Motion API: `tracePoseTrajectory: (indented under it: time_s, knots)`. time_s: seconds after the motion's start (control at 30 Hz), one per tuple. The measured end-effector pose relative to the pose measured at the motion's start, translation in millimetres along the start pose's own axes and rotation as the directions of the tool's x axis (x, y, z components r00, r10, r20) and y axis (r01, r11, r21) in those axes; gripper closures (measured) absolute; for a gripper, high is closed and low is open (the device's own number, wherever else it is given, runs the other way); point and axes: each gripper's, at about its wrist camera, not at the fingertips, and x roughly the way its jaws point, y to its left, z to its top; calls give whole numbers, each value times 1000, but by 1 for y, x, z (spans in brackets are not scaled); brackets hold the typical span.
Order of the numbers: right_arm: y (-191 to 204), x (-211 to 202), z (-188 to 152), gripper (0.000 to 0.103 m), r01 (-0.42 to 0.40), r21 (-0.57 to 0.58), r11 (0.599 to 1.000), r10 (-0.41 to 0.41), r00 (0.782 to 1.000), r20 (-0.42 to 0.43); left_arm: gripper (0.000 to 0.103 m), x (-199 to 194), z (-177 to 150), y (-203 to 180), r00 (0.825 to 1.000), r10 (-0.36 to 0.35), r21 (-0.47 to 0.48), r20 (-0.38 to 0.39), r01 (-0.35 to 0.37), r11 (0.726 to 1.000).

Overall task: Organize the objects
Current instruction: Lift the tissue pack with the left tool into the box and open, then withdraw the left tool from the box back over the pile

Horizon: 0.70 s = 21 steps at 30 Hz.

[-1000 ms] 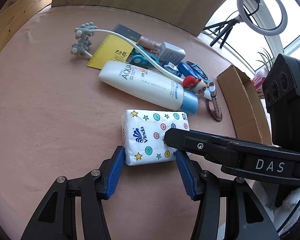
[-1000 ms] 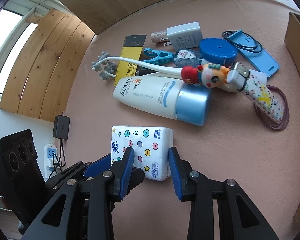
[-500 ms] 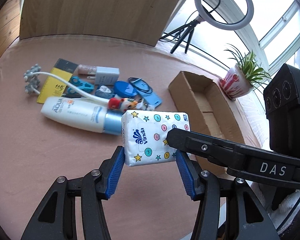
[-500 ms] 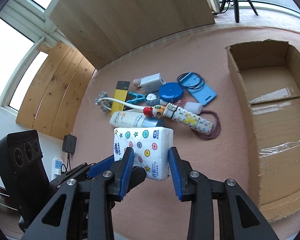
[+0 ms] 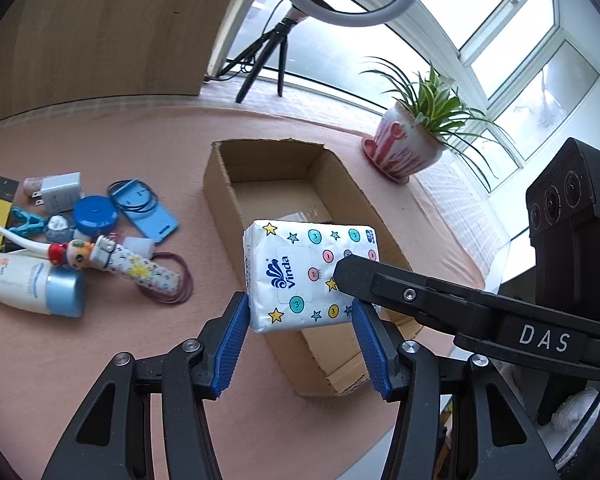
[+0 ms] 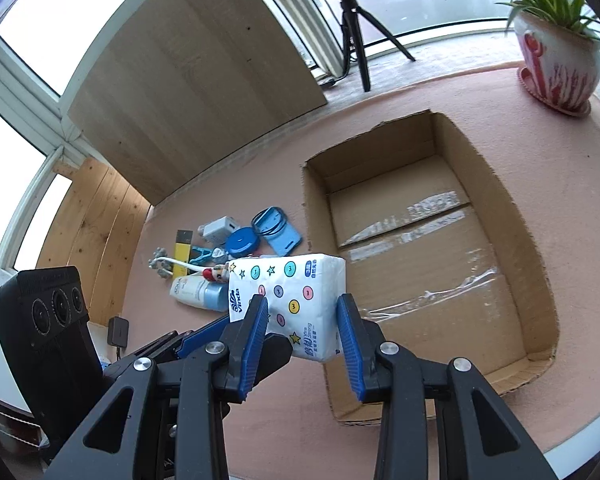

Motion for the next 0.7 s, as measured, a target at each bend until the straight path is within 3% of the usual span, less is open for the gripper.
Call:
tracePoseTrajectory:
  time_s: [0.4,0.5,0.7]
  knots:
    - [-61,-18,-4,68,31,121,992,-37,998,45,47,48,0,-45,997,-10,75,-80,16,997]
    - [-65,-20,-6,49,43,143,989,-52,997,60,44,51,-2,-47,996,19,91,-83,-11,996]
    - [-54,-20,-7,48,47,115,992,-56,995,79,43,38,-7,-34,996,55,55,-71,-51,997]
